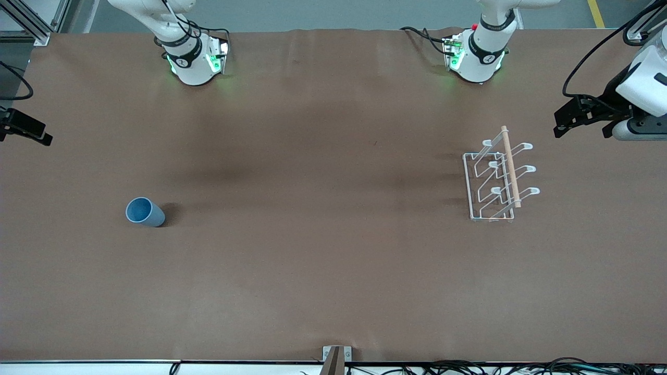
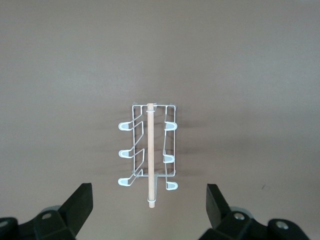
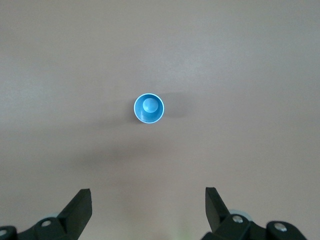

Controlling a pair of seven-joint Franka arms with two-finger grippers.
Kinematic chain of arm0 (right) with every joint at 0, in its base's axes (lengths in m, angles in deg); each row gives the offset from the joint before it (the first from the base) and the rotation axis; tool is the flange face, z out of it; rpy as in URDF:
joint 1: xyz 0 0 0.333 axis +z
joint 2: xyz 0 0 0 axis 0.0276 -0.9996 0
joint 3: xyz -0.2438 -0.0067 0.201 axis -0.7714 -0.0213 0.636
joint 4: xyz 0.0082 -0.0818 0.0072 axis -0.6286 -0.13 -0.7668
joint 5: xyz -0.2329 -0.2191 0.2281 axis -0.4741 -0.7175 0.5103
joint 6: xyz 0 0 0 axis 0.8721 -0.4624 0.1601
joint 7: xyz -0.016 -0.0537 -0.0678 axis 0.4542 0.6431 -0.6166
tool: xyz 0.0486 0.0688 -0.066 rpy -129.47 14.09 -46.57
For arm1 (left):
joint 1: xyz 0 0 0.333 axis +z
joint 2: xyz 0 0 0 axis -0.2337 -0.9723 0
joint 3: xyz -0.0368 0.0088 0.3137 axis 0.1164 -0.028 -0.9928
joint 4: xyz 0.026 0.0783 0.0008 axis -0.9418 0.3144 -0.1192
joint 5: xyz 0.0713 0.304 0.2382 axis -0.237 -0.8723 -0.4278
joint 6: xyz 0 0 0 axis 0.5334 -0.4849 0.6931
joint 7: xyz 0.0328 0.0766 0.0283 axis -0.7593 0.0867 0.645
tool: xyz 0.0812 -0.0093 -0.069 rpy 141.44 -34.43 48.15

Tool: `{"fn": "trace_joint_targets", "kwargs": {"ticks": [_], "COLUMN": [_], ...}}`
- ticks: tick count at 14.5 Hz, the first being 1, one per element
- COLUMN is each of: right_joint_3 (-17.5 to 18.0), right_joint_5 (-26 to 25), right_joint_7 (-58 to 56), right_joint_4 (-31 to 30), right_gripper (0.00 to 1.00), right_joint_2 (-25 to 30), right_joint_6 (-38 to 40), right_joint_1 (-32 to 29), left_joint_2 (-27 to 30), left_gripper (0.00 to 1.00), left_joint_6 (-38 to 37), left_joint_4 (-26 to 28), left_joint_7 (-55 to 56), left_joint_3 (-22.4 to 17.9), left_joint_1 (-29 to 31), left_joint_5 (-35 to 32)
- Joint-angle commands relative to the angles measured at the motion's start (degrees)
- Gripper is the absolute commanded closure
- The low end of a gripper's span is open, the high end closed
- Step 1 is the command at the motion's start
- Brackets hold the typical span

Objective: Hang cup on cup holder

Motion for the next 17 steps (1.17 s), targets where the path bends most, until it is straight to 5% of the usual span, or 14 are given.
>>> {"fn": "trace_joint_targets", "kwargs": {"ticks": [1,6,17], "right_joint_3": [0.14,0.14,0.14], "right_joint_5": [0.31,0.31,0.31], "right_joint_7": [-1.11,-2.5,-11.91], "right_joint_4": [0.79,-4.38,-27.84], "right_gripper": [0.0,0.0,0.0], "right_joint_2": [-0.7,-4.21,-14.32], "right_joint_6": [0.27,-5.59,-43.2], "right_joint_1": [-0.59,-0.68,-1.74], "left_joint_2": [0.37,0.11,-0.42], "left_gripper": [0.0,0.0,0.0], "left_joint_6": [0.63,0.63,0.89], "left_joint_4": [0.33,0.42,0.33], "left_joint_7": [0.83,0.83,0.83], "left_joint_3": [-0.03,0.76,0.85], "left_joint_1": [-0.22,-0.04,-0.04], "left_joint_5": [0.08,-0.01,-0.01]}}
